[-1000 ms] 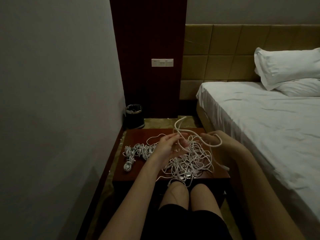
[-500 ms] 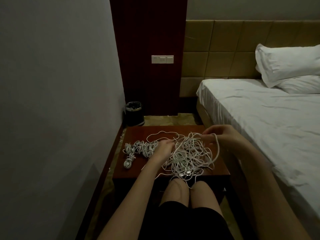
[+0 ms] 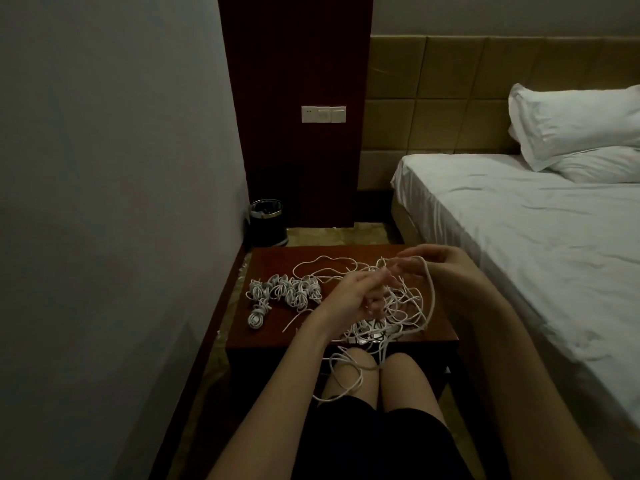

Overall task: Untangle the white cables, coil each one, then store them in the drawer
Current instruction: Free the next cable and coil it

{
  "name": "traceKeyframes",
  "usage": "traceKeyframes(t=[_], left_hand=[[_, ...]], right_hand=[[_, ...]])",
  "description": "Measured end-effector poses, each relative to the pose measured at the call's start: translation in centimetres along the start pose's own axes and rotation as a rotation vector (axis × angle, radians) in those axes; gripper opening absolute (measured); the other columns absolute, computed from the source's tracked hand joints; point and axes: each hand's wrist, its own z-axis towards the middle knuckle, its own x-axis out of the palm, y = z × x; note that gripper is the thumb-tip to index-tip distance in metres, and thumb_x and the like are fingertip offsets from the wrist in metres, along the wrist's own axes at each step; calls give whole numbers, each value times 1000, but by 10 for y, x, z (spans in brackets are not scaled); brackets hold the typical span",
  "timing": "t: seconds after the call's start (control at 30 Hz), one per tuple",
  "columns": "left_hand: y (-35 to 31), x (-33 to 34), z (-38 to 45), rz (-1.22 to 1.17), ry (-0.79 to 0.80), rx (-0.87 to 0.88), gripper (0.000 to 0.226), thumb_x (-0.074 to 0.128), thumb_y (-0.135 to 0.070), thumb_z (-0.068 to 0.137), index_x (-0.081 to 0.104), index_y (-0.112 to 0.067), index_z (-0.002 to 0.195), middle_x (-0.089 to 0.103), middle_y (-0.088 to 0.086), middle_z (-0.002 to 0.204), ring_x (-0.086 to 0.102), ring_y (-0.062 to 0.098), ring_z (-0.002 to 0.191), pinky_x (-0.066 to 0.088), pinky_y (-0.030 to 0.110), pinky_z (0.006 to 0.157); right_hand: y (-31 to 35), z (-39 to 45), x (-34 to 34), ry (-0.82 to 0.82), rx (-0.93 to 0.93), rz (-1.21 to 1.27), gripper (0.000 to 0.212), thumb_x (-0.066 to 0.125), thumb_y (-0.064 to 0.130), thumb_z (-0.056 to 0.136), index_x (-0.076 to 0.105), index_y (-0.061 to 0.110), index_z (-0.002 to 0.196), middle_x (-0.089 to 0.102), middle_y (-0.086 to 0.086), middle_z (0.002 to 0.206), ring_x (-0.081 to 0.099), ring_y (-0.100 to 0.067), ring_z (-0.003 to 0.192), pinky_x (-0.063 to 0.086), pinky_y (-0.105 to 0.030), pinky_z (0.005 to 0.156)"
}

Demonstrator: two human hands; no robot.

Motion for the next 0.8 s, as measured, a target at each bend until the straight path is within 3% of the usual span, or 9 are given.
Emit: traceKeyframes(t=[0.1,0.23,0.33,0.4,0.47,0.57,0.7,0.8], left_hand=[[-1,-1,-1,-100,-155,62,25,44,-24,101,59,-7,90,35,-8,52,33,3,42,29,13,41],[3,1,-7,-92,-200,133,28,37,-19,105,61,-5,101,50,-5,53,40,5,44,33,17,43],[3,6,-17,-81,-173,114,32,35,-19,104,57,0,116,56,-2,55,42,8,44,34,19,46],[3,9,-24,-57,-128,88,32,35,-26,104,58,-9,117,54,-3,58,36,6,43,27,17,44],[6,12,-30,-42,-79,62,32,35,-37,103,57,-22,119,50,-5,59,30,4,44,21,17,44],[11,16,-36,-66,-14,25,42,30,-46,103,53,-26,130,47,-6,61,29,3,47,20,16,45],[14,23,-43,-94,-16,-23,48,22,-53,102,52,-32,134,48,-6,66,34,3,51,25,14,44],[14,26,-46,-185,-129,21,50,22,-49,104,60,-26,127,64,-2,88,54,6,64,43,18,50]], right_hand=[[-1,-5,0,38,51,141,21,44,0,97,64,1,105,76,-9,86,73,-16,74,59,-23,64],[-11,-16,10,-6,18,31,20,56,19,92,65,6,105,75,-4,83,69,-17,67,57,-24,58],[-21,-20,14,-99,-72,-24,24,67,26,81,71,10,98,73,-14,88,63,-33,79,56,-39,71],[-25,-24,19,-133,-105,-20,17,68,25,82,73,14,94,70,-21,92,61,-35,81,52,-45,75],[-29,-27,26,-138,-125,-35,16,70,30,79,75,19,89,67,-24,83,58,-29,71,47,-36,64],[-33,-32,35,-105,-144,-74,14,71,33,78,77,23,86,65,-16,75,54,-19,59,43,-26,52],[-42,-34,45,-188,-188,-102,5,72,21,84,74,24,86,73,-4,85,70,-15,75,55,-23,61],[-48,-37,50,-235,-231,-181,11,74,21,83,72,20,93,72,1,87,71,-9,79,57,-22,64]])
